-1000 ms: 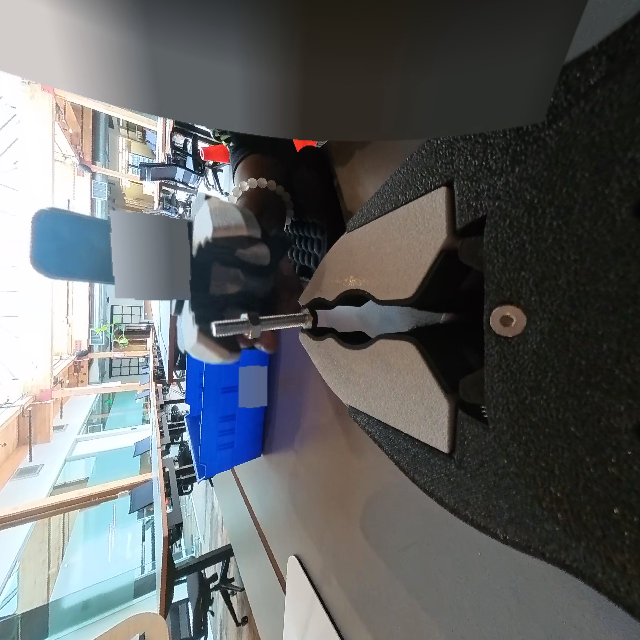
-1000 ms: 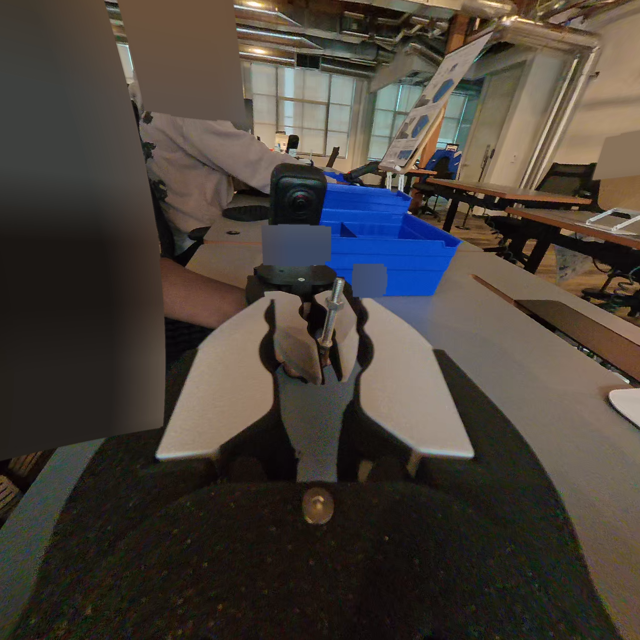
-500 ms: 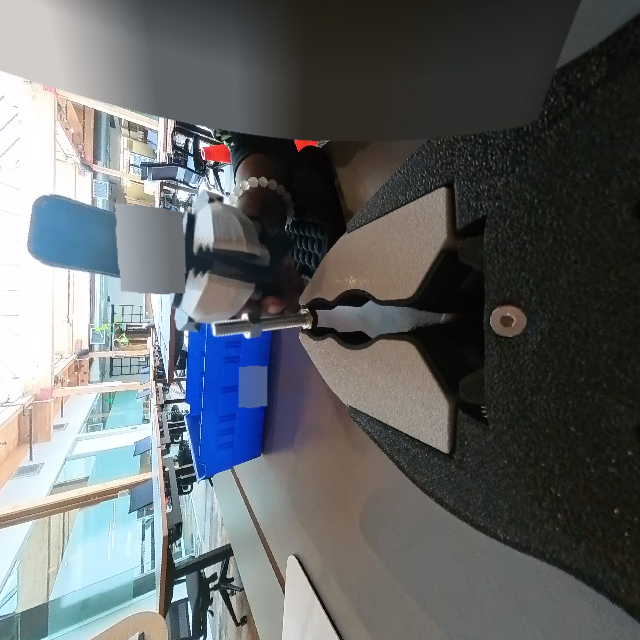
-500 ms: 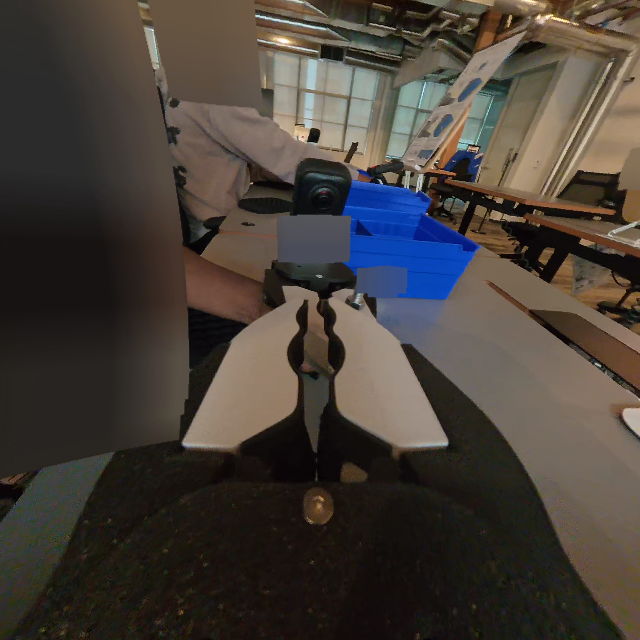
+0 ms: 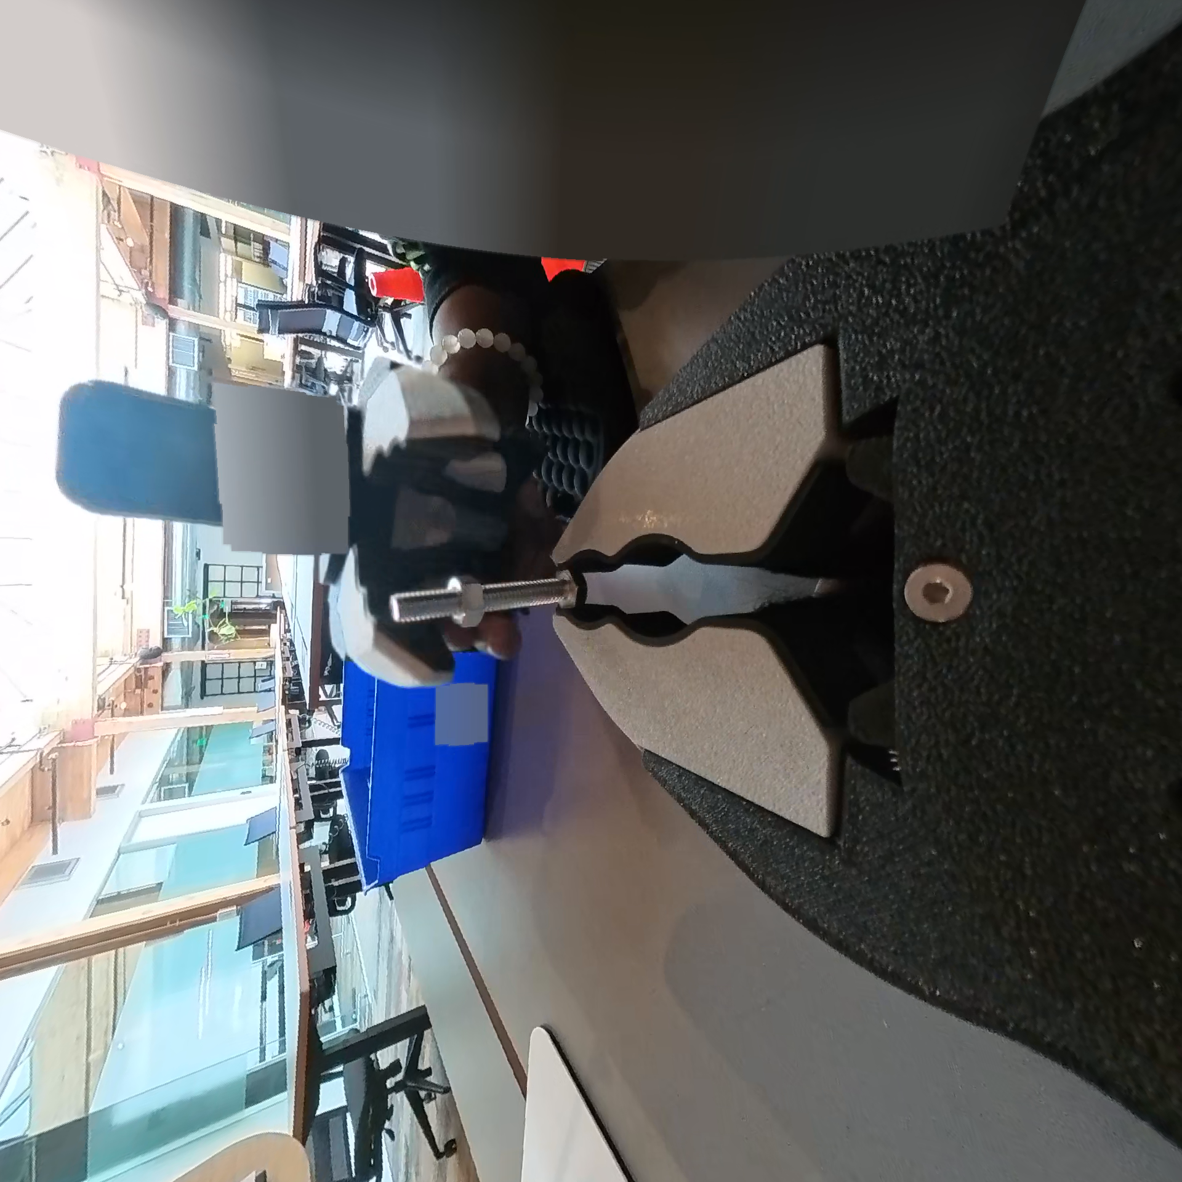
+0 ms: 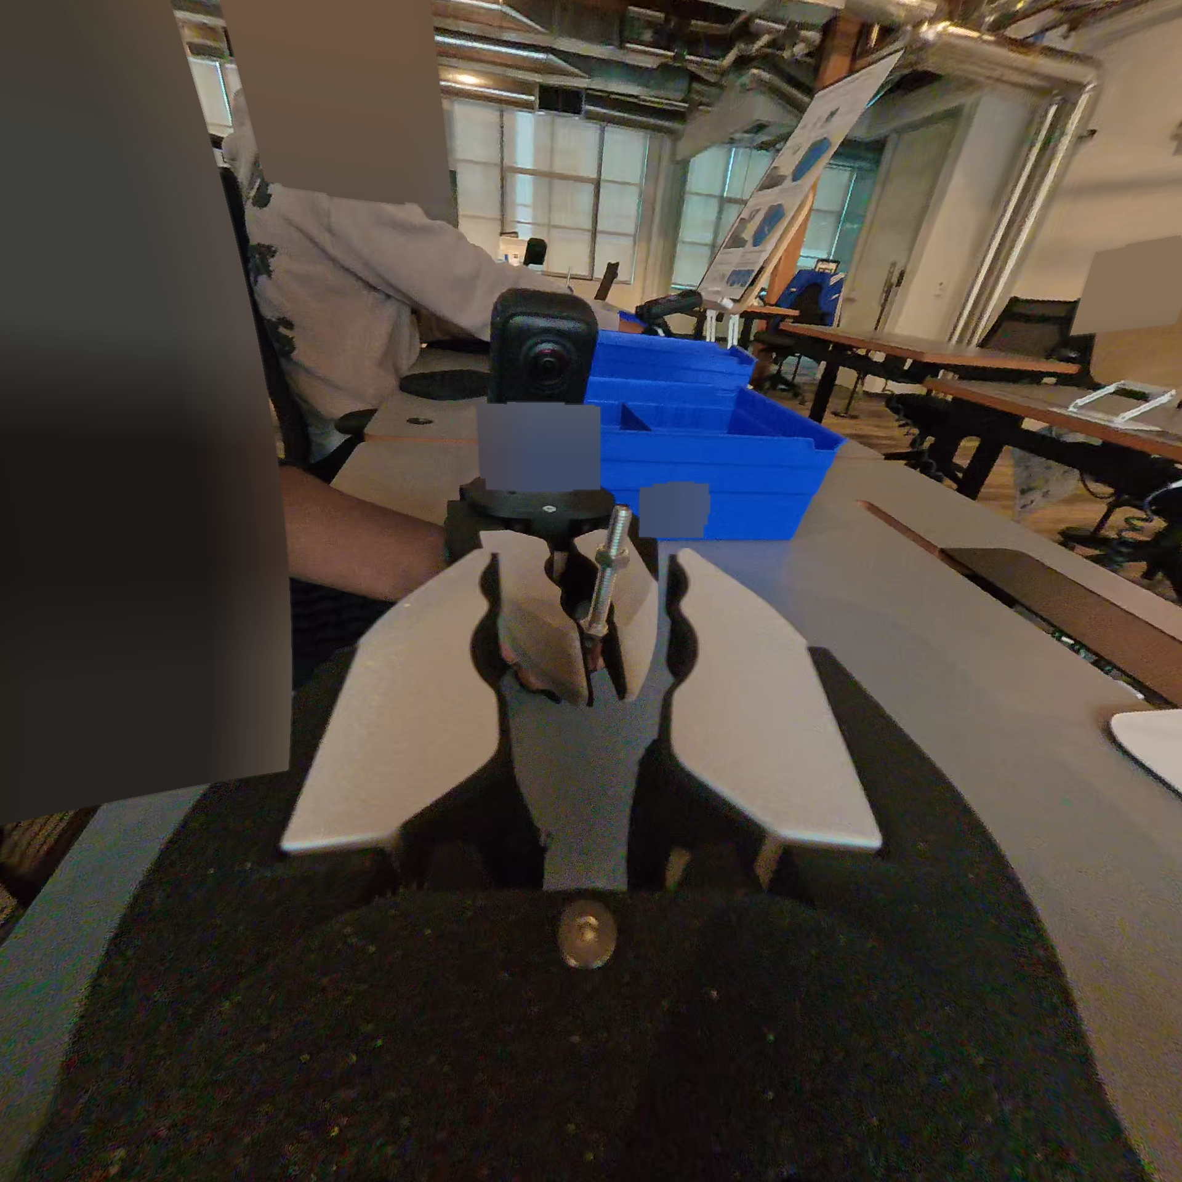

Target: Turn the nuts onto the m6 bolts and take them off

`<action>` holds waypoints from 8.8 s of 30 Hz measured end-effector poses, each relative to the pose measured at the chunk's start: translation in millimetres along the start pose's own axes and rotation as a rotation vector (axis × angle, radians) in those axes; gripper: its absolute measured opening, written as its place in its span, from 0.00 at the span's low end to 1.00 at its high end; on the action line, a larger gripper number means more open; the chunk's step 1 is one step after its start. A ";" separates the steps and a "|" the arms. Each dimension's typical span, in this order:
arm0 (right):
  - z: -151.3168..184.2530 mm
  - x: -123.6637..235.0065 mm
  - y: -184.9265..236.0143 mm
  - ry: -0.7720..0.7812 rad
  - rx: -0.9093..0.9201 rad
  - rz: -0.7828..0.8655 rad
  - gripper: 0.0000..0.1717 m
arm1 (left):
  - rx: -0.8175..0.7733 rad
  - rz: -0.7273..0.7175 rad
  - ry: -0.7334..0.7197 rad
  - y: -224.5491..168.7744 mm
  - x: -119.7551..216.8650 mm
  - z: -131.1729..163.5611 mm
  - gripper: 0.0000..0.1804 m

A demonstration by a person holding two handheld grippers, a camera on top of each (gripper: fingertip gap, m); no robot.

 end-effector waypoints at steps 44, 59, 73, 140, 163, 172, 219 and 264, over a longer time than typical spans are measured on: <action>8.3 -3.8 -3.1 0.077 -0.025 0.030 0.03 | -0.019 0.007 0.003 -2.8 -0.6 -0.4 0.05; -13.9 23.9 -19.7 -0.003 -0.035 0.141 0.03 | -0.093 -0.132 -0.154 -3.0 4.6 -8.1 0.49; -96.0 200.6 -86.4 0.409 -0.084 0.841 0.03 | -0.062 -0.310 -0.088 7.1 11.4 -4.8 0.42; -38.0 389.4 -126.0 1.027 -0.679 1.157 0.38 | -0.106 -0.433 0.153 -9.8 26.9 -48.8 0.43; -24.8 405.3 -94.4 0.803 -0.676 1.136 0.27 | 0.083 -1.464 0.570 -79.8 326.8 -111.7 0.42; -10.4 391.8 -84.1 0.779 -0.681 1.133 0.27 | 0.369 -1.463 0.705 -30.0 376.6 -63.6 0.39; 3.9 279.2 -97.3 0.690 -0.722 1.272 0.02 | 0.097 -1.246 0.484 -7.5 219.3 -32.0 0.03; -42.2 233.5 -38.1 0.189 -0.323 1.035 0.40 | -0.072 -1.169 0.129 -84.1 53.4 -76.8 0.43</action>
Point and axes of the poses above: each gripper's, where its closed fingertips meet, x back along the fingers, z out of its underside, y = z × x across the jaws, the point moved 10 cm from there along x, back along the fingers, and after that the axes turned 5 degrees about -x, right-handed, at the moved point
